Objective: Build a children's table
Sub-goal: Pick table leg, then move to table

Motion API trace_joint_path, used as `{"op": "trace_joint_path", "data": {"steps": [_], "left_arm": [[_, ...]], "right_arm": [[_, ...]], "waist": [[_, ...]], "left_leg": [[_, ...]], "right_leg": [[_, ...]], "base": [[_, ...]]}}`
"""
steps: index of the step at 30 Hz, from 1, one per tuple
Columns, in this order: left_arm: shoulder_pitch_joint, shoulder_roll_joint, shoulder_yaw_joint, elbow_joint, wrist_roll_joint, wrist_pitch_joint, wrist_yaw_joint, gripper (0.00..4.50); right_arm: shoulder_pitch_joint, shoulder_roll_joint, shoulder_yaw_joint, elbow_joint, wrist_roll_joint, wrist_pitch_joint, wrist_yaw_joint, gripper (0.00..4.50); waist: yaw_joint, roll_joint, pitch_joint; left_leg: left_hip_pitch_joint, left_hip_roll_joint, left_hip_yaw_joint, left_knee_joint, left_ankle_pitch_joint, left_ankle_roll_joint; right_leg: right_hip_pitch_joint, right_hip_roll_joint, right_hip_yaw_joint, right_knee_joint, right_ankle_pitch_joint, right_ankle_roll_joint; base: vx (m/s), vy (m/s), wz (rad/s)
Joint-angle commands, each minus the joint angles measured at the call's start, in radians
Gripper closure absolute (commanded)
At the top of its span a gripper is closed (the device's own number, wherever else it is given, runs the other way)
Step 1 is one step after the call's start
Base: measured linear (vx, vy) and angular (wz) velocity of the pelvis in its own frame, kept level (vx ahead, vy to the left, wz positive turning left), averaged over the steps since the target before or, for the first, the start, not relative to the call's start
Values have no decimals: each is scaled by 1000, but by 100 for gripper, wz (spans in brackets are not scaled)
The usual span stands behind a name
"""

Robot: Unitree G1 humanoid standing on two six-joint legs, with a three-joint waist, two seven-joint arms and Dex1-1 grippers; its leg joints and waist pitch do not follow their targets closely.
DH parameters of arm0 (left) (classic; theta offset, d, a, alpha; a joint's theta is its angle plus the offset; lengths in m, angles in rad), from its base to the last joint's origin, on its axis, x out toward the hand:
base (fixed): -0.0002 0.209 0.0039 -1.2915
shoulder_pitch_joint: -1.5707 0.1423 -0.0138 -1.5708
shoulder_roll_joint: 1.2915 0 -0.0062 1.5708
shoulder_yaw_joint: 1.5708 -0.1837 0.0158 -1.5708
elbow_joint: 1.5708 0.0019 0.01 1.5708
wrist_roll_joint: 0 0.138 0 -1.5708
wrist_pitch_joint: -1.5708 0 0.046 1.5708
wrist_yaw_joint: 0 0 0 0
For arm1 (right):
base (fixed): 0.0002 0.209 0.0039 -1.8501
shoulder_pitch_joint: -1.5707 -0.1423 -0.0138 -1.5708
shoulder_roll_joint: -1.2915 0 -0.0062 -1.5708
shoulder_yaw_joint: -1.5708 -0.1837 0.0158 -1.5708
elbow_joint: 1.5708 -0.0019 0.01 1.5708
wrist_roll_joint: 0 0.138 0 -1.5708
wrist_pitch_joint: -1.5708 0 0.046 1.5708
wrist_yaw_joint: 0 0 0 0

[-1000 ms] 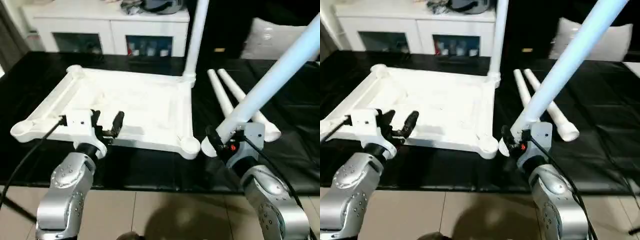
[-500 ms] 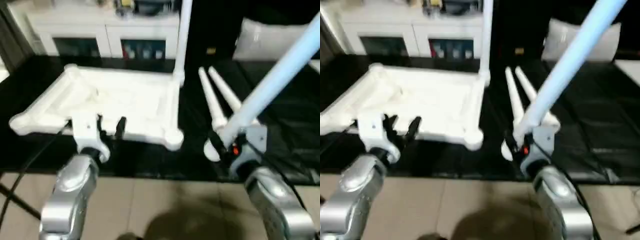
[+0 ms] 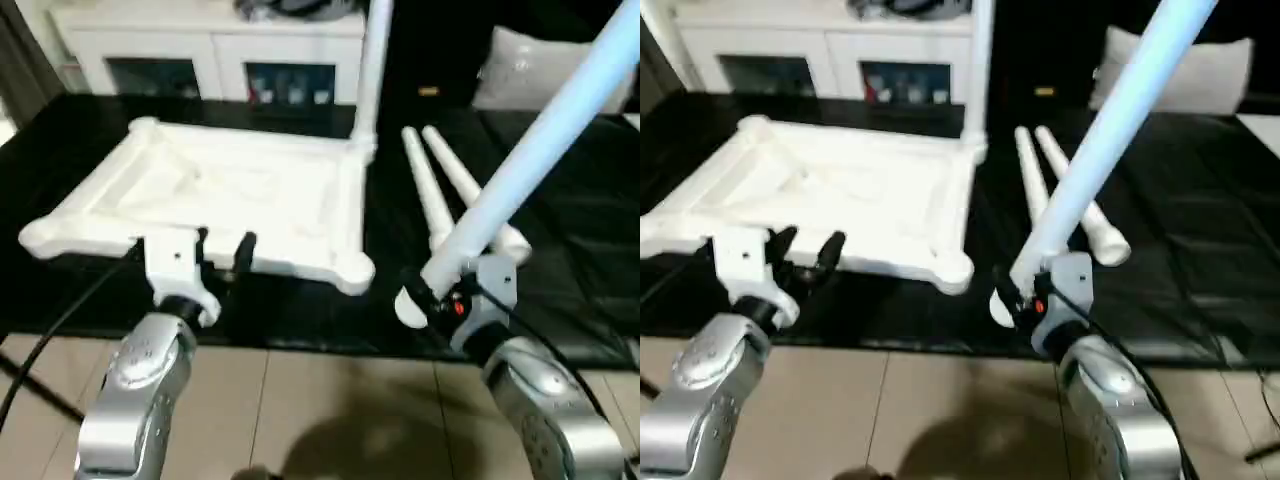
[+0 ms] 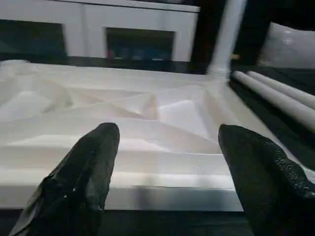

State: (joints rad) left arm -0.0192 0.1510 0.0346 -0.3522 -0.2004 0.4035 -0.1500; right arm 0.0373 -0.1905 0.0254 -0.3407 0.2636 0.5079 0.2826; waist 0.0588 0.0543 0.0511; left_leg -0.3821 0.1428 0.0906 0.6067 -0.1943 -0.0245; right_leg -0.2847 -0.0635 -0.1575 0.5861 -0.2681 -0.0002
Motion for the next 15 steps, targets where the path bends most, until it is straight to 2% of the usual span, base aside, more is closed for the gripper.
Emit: {"op": "trace_joint_path", "data": {"steps": [1, 2, 3, 4, 5, 6, 7, 8, 9, 10, 11, 12, 13, 14, 15], "left_arm": [[0, 17, -4, -5, 9, -13, -14, 90], [0, 20, -7, -1, 11, -15, -19, 90], [-1, 24, -12, 3, 15, -17, -25, 90], [-1, 27, -16, 6, 17, -19, -28, 90], [-2, 30, -23, 9, 21, -21, -34, 90], [-3, 31, -25, 9, 22, -21, -36, 90], [-4, 33, -30, 10, 24, -22, -40, 90], [-4, 35, -34, 11, 25, -23, -45, 90], [-4, 37, -38, 12, 24, -24, -50, 90], [-5, 38, -40, 13, 23, -24, -53, 90], [-6, 39, -41, 14, 22, -24, -54, 90], [-7, 40, -42, 16, 23, -26, -55, 90], [-8, 41, -41, 19, 22, -28, -56, 90], [-9, 41, -41, 21, 22, -29, -56, 90], [-10, 41, -41, 23, 22, -32, -57, 90]], "right_arm": [[-15, 12, 2, -4, 7, -19, 1, 260], [-16, 16, -7, -2, 15, -18, -3, 260], [-17, 16, -15, -1, 17, -20, -4, 260], [-18, 14, -16, 0, 16, -22, -4, 260], [-19, 11, -18, 0, 13, -25, -1, 260], [-19, 10, -19, 1, 13, -25, 1, 260], [-19, 8, -20, 2, 13, -26, 2, 260], [-18, 5, -21, 3, 11, -28, 2, 260], [-17, 3, -22, 4, 10, -31, 3, 260], [-17, 2, -23, 6, 9, -32, 3, 260], [-17, 1, -23, 7, 8, -33, 4, 260], [-18, 1, -23, 8, 6, -35, 4, 260], [-18, 0, -22, 9, 3, -38, 4, 260], [-18, -1, -22, 9, 2, -38, 3, 260], [-18, -1, -21, 10, 2, -40, 3, 260]], "waist": [[-25, 10, -10], [-28, 19, -15], [-39, 26, -27], [-50, 17, -36], [-53, 16, -33], [-61, -5, -27], [-37, -23, -33], [-21, -47, -42], [1, -49, -58], [9, -46, -64], [10, -33, -65], [2, 2, -71], [-35, 29, -67], [-55, 55, -90], [-76, 40, -105]], "left_leg": [[94, 83, -31, -77, -688, -44], [102, 105, -53, -110, -778, -63], [121, 133, -92, -159, -848, -59], [144, 140, -115, -169, -788, 3], [149, 138, -116, -165, -754, 41], [129, 108, -91, -149, -655, 115], [26, 22, -1, -77, -431, 131], [-28, -15, 20, -1, -269, 157], [-86, 4, 5, 80, -86, 169], [-106, -5, 3, 65, 6, 161], [-93, -1, 3, 37, 42, 156], [-53, 19, 6, -17, 116, 167], [42, 82, -66, -54, 146, 291], [161, 144, -131, -51, 135, 387], [185, 188, -184, -43, 274, 525]], "right_leg": [[-23, -63, 48, -127, -654, -78], [-13, -44, 53, -90, -535, -73], [-12, -25, 72, -12, -294, -74], [-35, -24, 88, 18, -135, -60], [-48, -30, 96, 24, -97, -53], [-42, -57, 120, -8, -58, -54], [62, -118, 178, -88, -29, -98], [115, -140, 208, -113, -67, -81], [152, -197, 245, -120, -70, -83], [149, -129, 202, -98, 50, -58], [134, -98, 175, -89, 81, -57], [115, -45, 114, -74, 87, -46], [44, 20, 64, 4, 17, -1], [-64, 15, 65, 80, -87, 1], [-122, -7, 91, 151, -170, 38]], "base": [[32, 46, 22], [32, 46, 22], [110, 48, -2], [118, 21, 2], [118, 21, 2], [121, -22, 8], [137, -46, 5], [137, -46, 5], [146, -19, -2], [135, 6, -1], [135, 6, -1], [159, 26, 0], [207, 38, 2], [207, 38, 2], [172, 18, 3]]}}
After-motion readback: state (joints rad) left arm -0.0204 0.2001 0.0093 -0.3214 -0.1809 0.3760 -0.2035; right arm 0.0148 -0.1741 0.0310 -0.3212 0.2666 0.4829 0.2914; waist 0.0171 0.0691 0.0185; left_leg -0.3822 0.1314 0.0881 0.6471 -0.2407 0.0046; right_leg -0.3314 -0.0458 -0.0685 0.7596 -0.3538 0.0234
